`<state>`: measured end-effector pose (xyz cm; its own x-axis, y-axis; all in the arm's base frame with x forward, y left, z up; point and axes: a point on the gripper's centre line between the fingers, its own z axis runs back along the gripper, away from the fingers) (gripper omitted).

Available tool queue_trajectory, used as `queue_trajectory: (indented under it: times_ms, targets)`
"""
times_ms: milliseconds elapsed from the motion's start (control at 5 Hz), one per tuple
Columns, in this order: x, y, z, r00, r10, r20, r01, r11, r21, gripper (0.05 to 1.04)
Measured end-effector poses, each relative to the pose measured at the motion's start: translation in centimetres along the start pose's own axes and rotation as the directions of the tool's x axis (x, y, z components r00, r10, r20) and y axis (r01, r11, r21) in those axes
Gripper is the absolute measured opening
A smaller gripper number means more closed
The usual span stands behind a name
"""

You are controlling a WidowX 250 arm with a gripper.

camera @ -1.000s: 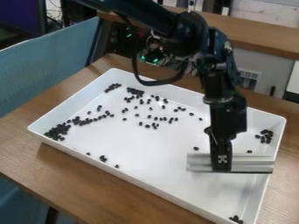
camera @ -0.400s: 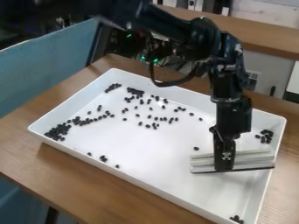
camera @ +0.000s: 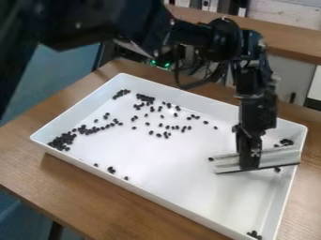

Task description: Sweep into pile

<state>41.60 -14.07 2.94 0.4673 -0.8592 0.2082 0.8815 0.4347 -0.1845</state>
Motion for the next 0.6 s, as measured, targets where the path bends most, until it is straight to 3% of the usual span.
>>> queue_trajectory:
  times_ms: [200,400,600]
  targets:
    - [0.5,1.1,0.2,0.985,0.171,0.021,-0.172,0.984,0.036,0.381]
    - [-1.1,3.0,-0.1,0.905,0.418,0.084,-0.424,0.903,0.074,0.381]
    - [-2.6,4.4,0.4,0.835,0.536,0.122,-0.547,0.833,0.083,0.381]
